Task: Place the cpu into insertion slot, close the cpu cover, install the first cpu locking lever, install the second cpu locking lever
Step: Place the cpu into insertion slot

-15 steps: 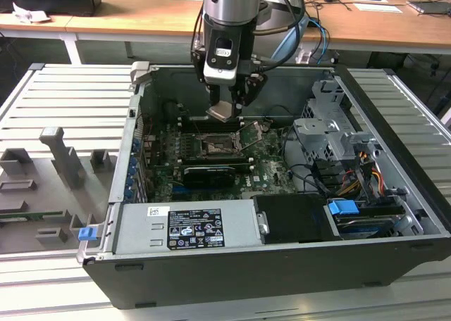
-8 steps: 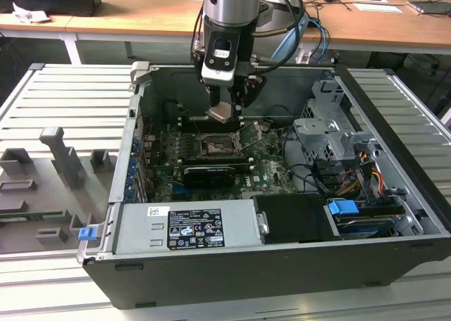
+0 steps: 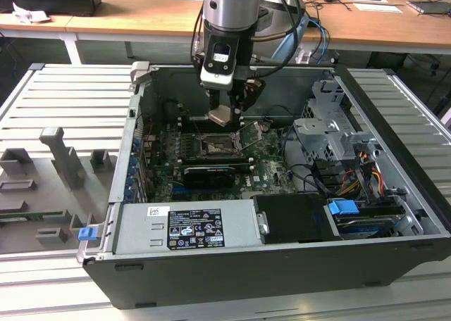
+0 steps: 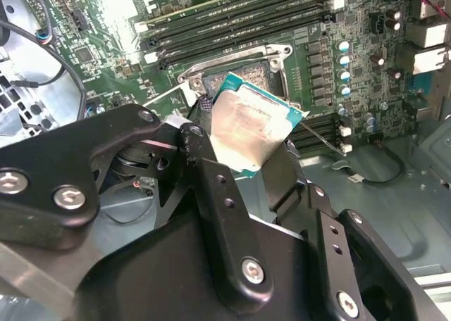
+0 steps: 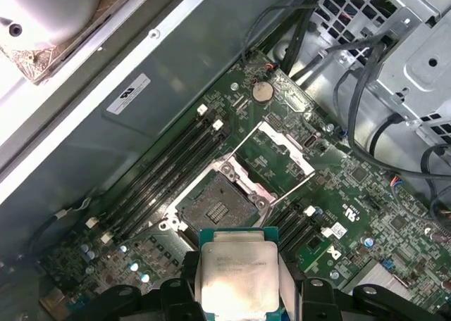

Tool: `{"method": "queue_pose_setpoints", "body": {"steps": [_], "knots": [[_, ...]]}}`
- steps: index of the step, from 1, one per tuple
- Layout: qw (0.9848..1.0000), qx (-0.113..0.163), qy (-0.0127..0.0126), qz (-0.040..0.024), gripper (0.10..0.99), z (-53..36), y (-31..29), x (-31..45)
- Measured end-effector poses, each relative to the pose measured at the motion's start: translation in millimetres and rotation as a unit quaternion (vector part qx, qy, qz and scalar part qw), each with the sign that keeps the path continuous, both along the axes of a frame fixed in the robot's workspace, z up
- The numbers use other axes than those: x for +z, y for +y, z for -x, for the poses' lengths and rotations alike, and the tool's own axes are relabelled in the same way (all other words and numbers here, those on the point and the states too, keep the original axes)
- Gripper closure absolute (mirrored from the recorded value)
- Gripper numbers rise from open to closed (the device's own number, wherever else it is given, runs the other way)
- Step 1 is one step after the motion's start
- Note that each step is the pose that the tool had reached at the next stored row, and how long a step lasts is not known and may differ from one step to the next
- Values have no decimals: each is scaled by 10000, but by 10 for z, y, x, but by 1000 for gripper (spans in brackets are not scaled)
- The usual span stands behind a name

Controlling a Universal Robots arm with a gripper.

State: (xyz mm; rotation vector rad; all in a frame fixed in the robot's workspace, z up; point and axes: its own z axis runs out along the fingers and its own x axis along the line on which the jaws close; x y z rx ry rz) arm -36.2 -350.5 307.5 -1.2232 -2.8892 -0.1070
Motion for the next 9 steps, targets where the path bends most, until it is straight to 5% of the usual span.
{"method": "queue_pose_setpoints", "body": {"steps": [9], "knots": [[10000,-77,5,-1,557,-1,0,-12]]}}
